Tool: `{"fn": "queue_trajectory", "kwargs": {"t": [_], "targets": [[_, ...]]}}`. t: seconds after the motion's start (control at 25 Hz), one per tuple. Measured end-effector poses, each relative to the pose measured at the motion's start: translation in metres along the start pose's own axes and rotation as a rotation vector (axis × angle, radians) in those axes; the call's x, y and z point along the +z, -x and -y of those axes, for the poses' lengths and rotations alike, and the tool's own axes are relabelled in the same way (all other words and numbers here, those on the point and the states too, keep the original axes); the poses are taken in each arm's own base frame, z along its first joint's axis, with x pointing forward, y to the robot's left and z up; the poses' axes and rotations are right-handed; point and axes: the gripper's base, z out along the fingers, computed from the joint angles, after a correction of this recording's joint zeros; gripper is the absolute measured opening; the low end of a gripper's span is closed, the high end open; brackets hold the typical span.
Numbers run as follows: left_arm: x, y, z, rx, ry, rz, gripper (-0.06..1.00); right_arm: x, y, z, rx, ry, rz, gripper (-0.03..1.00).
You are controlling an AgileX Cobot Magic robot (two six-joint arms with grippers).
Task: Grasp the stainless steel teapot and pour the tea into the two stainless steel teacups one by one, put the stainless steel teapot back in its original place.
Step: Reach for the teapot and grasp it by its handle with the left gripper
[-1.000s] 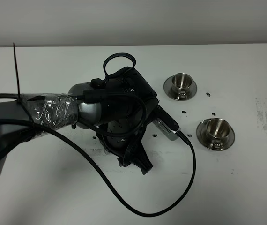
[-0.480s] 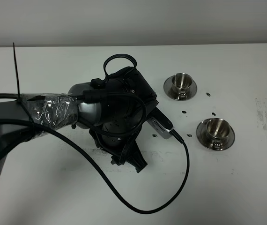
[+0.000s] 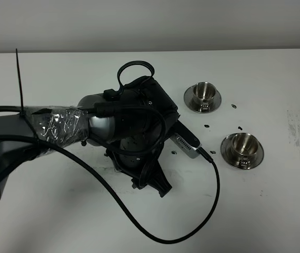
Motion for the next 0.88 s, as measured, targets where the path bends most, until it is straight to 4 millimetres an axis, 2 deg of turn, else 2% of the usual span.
{"fn": "queue_trajectory", "kwargs": {"t": [0.88], "targets": [[0.0025,0.0057,-0.0004,0.054,0.018,0.048,0.46,0.0000,0.0000,0.0000,0.000,0.000,0.000,0.23]]}}
